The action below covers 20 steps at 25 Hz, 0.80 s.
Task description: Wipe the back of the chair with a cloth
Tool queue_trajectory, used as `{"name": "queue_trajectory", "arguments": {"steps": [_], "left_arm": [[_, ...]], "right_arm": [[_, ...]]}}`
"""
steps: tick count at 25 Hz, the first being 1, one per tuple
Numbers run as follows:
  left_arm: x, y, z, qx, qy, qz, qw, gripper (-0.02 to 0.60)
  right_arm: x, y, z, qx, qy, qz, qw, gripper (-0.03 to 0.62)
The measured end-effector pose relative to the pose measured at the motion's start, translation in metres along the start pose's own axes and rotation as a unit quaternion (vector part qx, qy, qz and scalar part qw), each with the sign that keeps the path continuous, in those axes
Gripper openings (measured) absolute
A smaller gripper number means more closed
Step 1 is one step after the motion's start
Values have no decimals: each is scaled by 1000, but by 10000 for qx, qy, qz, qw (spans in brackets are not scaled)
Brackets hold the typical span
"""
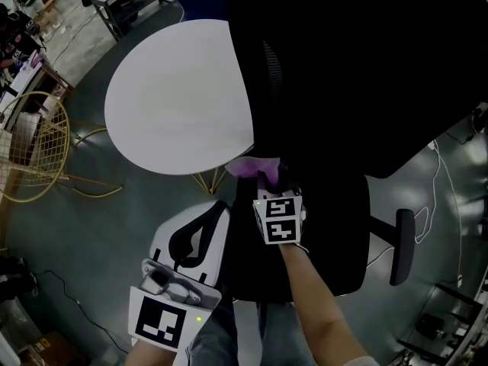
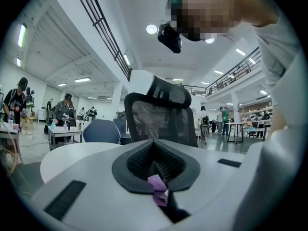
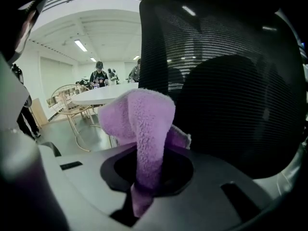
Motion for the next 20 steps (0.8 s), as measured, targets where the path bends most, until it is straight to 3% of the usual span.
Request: {"name": "queue_trajectory", "arguments": {"steps": [10, 20], "left_arm": [[1, -6, 7, -58, 73, -153, 9998, 11], [21, 0, 40, -151, 38, -609, 9980, 11]], "right_arm": [[0, -22, 6, 259, 38, 150, 9995, 49], [17, -111, 33, 736, 252, 260, 9966, 49]]}}
Point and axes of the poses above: the fingertips, and each gripper's own axes: y forward along the fingers, x to its right, z out of its top, the point moved 8 cm from there along -y, backward along the fingers, and after that the axes turned 11 degrees about -x, right-handed, at the moved point
